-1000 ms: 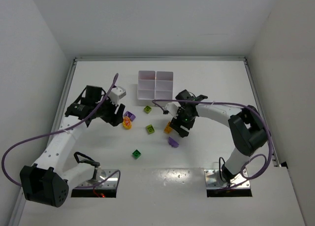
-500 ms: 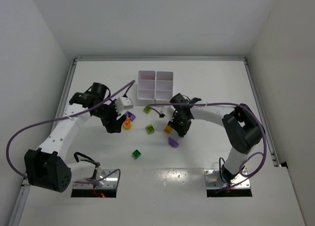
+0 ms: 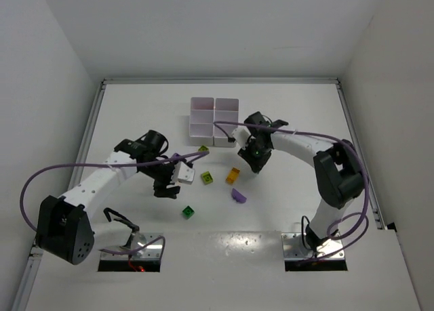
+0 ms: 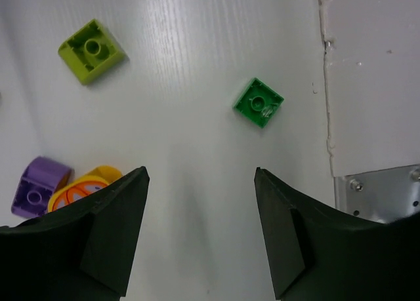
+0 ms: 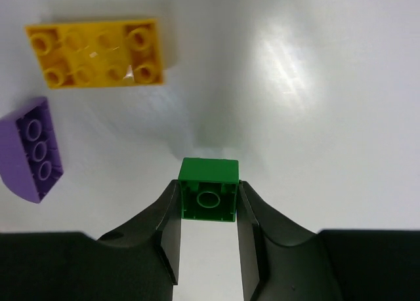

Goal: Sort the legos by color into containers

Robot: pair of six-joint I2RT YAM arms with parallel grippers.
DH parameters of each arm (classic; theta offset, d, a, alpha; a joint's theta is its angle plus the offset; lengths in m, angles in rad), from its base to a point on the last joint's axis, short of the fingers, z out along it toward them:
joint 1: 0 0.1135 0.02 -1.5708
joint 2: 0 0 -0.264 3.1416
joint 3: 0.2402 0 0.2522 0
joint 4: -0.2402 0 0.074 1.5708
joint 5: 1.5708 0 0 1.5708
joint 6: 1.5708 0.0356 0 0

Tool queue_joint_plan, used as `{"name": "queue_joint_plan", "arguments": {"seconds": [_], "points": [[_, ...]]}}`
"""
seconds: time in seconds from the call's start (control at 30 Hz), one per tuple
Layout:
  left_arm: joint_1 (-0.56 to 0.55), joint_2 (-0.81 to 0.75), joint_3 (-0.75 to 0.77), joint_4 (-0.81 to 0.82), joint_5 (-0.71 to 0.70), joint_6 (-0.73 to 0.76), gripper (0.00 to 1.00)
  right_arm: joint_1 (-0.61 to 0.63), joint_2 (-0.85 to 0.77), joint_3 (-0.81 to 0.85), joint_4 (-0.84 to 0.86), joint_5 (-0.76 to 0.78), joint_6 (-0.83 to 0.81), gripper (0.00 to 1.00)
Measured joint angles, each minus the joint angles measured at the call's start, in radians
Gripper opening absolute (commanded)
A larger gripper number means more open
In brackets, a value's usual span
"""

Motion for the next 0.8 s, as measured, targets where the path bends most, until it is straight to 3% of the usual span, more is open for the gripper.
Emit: {"name": "queue_joint_plan", "arguments": {"seconds": [0.37,0.8], "points": [[-0.052,-0.019,-0.227,0.197,0.072,0.341,0.72,-0.19,0.002,0.362,-0.084,-0.086,0.051,0.01],[-0.182,0.148,-0.187,0.249,0.087,0.511,0.72,-0.252,0.009,0.377,-0.135,-0.14,0.065,0.01]]}}
